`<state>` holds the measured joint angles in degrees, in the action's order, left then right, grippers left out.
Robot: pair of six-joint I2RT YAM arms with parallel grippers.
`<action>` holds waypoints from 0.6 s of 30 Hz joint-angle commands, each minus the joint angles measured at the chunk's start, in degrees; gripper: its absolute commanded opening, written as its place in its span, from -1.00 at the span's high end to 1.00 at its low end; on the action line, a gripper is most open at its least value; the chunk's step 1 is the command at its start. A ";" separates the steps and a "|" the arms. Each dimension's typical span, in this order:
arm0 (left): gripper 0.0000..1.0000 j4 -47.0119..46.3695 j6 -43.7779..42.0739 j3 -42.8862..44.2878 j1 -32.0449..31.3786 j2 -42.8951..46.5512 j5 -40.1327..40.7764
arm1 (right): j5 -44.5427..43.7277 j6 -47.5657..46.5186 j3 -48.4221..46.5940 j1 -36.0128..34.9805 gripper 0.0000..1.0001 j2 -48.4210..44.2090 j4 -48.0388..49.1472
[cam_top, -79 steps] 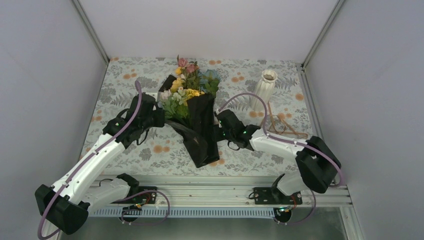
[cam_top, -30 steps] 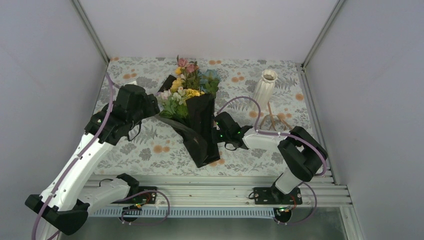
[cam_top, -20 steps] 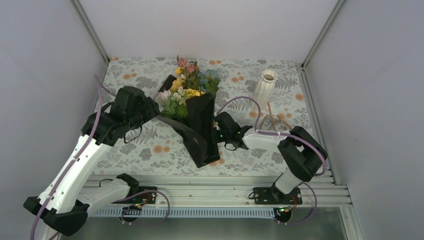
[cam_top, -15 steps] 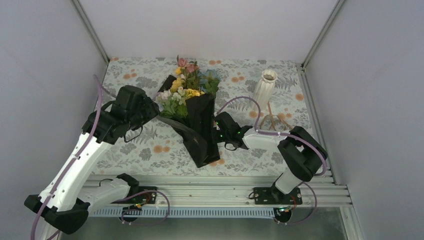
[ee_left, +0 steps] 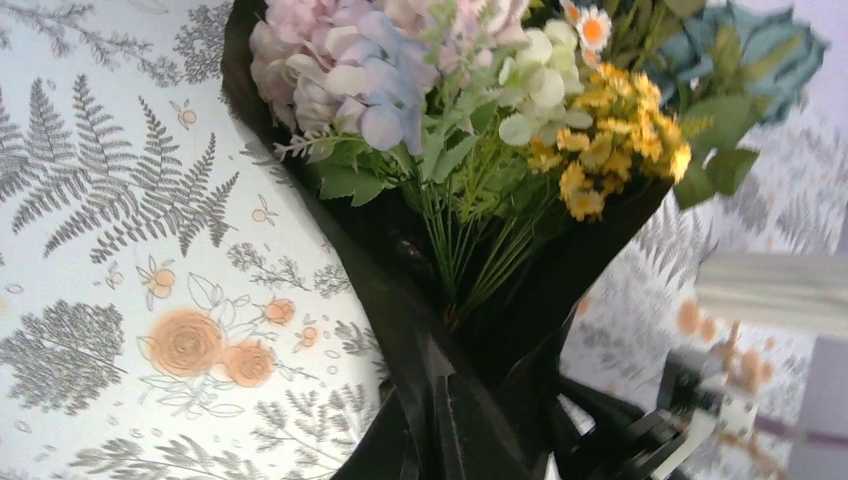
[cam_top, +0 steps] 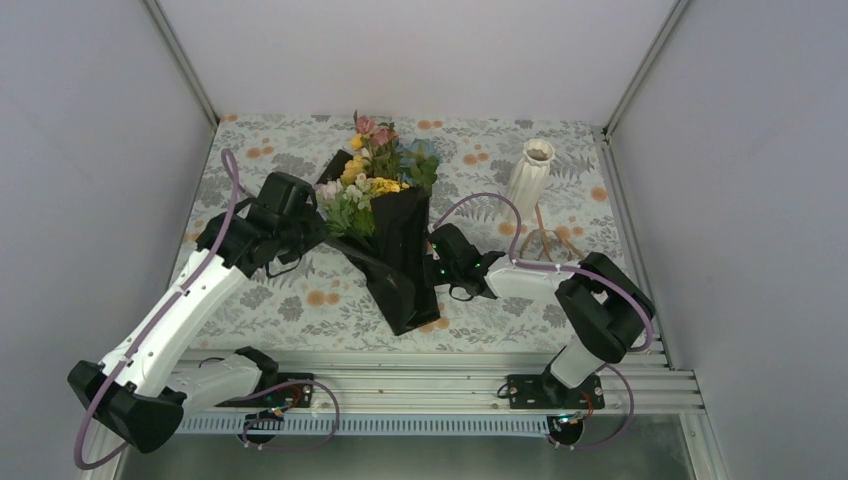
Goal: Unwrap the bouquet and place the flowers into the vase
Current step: Unfold the wrapping paper at the center of the board.
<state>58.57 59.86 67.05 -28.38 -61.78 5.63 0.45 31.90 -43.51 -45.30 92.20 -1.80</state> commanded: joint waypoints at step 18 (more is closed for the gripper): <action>0.95 -7.36 -8.59 3.87 7.92 -5.99 14.94 | -4.27 -1.07 -11.15 2.41 0.92 9.44 6.42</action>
<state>55.72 56.53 68.64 -24.05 -66.00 17.63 -1.54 31.27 -49.95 -44.56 97.97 0.67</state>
